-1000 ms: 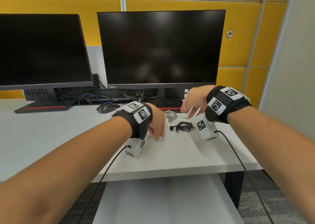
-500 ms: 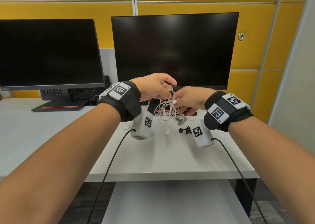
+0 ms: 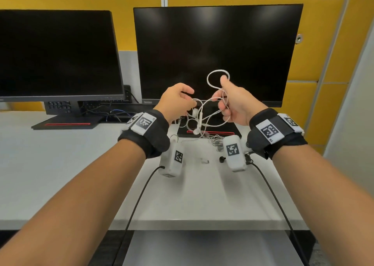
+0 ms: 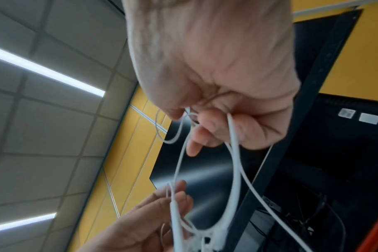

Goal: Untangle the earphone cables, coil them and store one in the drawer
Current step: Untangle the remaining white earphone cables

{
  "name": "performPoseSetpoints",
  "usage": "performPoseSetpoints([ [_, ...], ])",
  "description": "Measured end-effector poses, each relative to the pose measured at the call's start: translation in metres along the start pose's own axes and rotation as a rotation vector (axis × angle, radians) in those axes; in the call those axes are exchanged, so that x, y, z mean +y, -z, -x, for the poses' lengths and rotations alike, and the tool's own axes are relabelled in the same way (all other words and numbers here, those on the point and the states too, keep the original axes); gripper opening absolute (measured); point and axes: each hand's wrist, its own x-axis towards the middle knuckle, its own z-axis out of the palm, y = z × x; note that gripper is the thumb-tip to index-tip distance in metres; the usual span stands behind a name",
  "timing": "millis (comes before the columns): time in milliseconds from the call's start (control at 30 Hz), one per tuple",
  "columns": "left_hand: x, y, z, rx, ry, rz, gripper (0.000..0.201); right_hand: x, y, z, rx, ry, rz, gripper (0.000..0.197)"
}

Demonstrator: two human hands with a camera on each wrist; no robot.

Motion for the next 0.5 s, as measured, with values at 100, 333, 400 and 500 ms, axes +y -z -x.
performPoseSetpoints([
  [100, -0.005, -0.003, -0.007, 0.031, 0.035, 0.034, 0.021, 0.006, 0.002, -0.01, -0.048, 0.009, -0.117, 0.08],
  [333, -0.012, -0.008, -0.017, -0.035, 0.161, 0.61, 0.053, 0.015, -0.006, -0.029, -0.025, -0.041, 0.095, 0.035],
  [400, -0.012, -0.008, -0.022, -0.006, 0.129, 0.679, 0.052, 0.016, -0.007, -0.032, -0.039, -0.034, 0.171, 0.017],
  [500, -0.014, -0.008, -0.027, 0.032, 0.054, 0.792, 0.04, 0.017, -0.006, -0.036, 0.001, 0.035, 0.064, 0.023],
])
